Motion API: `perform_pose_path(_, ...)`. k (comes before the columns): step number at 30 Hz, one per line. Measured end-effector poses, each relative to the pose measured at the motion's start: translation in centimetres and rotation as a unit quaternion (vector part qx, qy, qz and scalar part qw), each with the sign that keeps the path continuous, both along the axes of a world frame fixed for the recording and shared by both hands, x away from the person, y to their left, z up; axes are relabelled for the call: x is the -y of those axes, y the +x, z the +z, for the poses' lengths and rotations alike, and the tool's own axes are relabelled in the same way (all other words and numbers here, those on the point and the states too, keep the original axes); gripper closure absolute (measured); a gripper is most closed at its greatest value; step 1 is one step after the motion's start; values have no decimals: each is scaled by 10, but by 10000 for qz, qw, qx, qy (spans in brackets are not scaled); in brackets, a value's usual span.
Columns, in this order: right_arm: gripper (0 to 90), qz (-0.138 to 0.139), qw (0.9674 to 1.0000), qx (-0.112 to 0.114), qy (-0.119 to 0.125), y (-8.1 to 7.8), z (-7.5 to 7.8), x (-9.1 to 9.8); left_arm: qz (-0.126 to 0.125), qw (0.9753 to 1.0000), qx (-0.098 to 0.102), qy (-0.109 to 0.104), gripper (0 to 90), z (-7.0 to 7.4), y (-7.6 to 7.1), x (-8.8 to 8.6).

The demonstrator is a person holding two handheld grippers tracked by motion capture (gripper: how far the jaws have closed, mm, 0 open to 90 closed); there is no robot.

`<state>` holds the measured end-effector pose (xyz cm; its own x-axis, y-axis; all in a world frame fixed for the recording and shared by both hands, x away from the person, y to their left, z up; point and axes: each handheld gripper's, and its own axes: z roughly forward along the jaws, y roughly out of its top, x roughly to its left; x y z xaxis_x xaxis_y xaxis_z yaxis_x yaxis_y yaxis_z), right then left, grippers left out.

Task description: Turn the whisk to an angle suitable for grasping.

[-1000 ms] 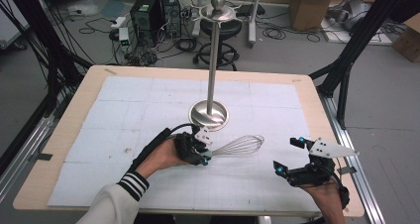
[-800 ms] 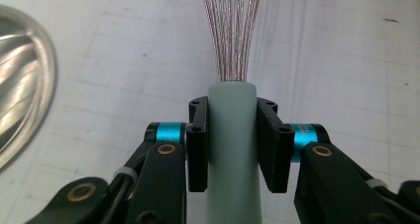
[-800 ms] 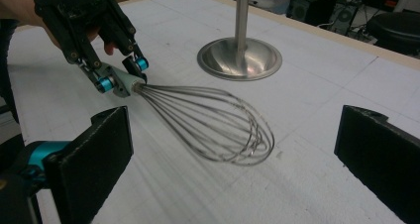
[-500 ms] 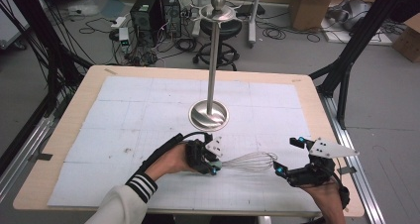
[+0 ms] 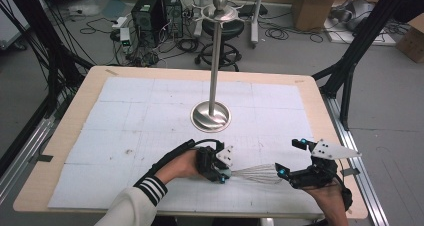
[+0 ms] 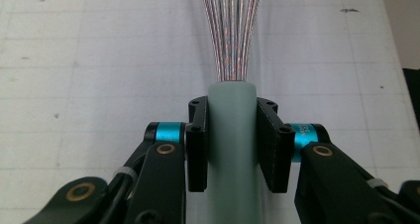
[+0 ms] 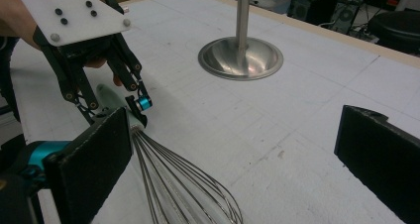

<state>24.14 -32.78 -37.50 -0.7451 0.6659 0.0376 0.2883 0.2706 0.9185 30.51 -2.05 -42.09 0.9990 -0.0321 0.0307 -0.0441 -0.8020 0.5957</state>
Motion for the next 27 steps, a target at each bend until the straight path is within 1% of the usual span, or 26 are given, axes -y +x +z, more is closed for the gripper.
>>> perform_pose_path(1, 6, 4, 10000, 3, -4, 0, 0, 0, -20, 10000, -5, -67, 681, 1, 1, 0)
perform_pose_path(2, 6, 5, 10000, 1, -2, 0, 0, 0, -20, 10000, -5, -67, 639, 1, 1, 0)
perform_pose_path(3, 6, 6, 10000, 3, -2, 0, 0, 0, 3, 9998, -60, -198, 571, 2, 2, -1)
perform_pose_path(4, 6, 10, 10000, 10, 0, 0, 0, 0, -20, 9992, -107, -374, 527, 4, 4, -2)
perform_pose_path(5, 6, 13, 10000, -9, 3, 0, 0, 0, -20, 9992, -107, -374, 480, 4, 4, -2)
perform_pose_path(6, 6, 7, 10000, -16, 9, -1, 0, 0, 14, 9992, -47, -404, 443, 5, 3, -2)
perform_pose_path(9, 6, 5, 10000, 10, 2, -1, 1, 0, 64, 9991, -72, -425, 377, 7, 5, -5)
perform_pose_path(11, 5, 1, 10000, 16, -7, -1, 1, 1, 141, 9983, -52, -560, 344, 13, 6, -9)
perform_pose_path(12, 6, 4, 10000, 14, 0, -1, 0, 1, 141, 9983, -52, -560, 326, 13, 6, -9)
perform_pose_path(13, 5, 5, 10000, 18, -3, -1, 0, 1, 159, 9979, -98, -621, 301, 15, 6, -10)
perform_pose_path(14, 6, -10, 10000, -1, 5, -1, 0, 1, 205, 9974, -149, -679, 273, 20, 7, -15)
perform_pose_path(15, 6, -10, 10000, -4, 9, -1, 0, 1, 205, 9974, -149, -679, 250, 20, 7, -15)
perform_pose_path(16, 6, -9, 10000, 6, 1, -1, 1, 1, 318, 9968, -151, -718, 222, 25, 7, -19)
perform_pose_path(17, 6, -8, 10000, 8, 0, -1, 1, 1, 331, 9966, -152, -740, 199, 28, 8, -22)
perform_pose_path(18, 6, -4, 10000, 11, -4, -1, 1, 1, 331, 9966, -152, -740, 192, 28, 8, -22)
perform_pose_path(19, 6, 0, 10000, 26, -9, -1, 1, 1, 395, 9959, -125, -807, 185, 30, 9, -27)
perform_pose_path(20, 5, 4, 10000, 7, -4, -2, 1, 1, 464, 9951, -56, -870, 164, 34, 10, -34)
perform_pose_path(22, 6, -3, 10000, 28, -15, -2, 1, 2, 523, 9946, -15, -895, 153, 38, 10, -44)
perform_pose_path(23, 6, 0, 10000, 26, -14, -3, 1, 2, 511, 9945, 16, -915, 152, 40, 10, -50)
perform_pose_path(24, 6, -17, 10000, 27, -9, -3, 1, 2, 532, 9939, 71, -968, 148, 43, 9, -56)
perform_pose_path(25, 6, -25, 10000, 35, -10, -3, 1, 3, 532, 9939, 71, -968, 144, 43, 9, -56)
perform_pose_path(26, 6, -32, 10000, 26, 1, -3, 1, 3, 636, 9918, 157, -1096, 144, 48, 8, -69)
perform_pose_path(27, 6, -33, 10000, 48, 4, -3, 2, 3, 636, 9918, 157, -1096, 143, 48, 8, -69)
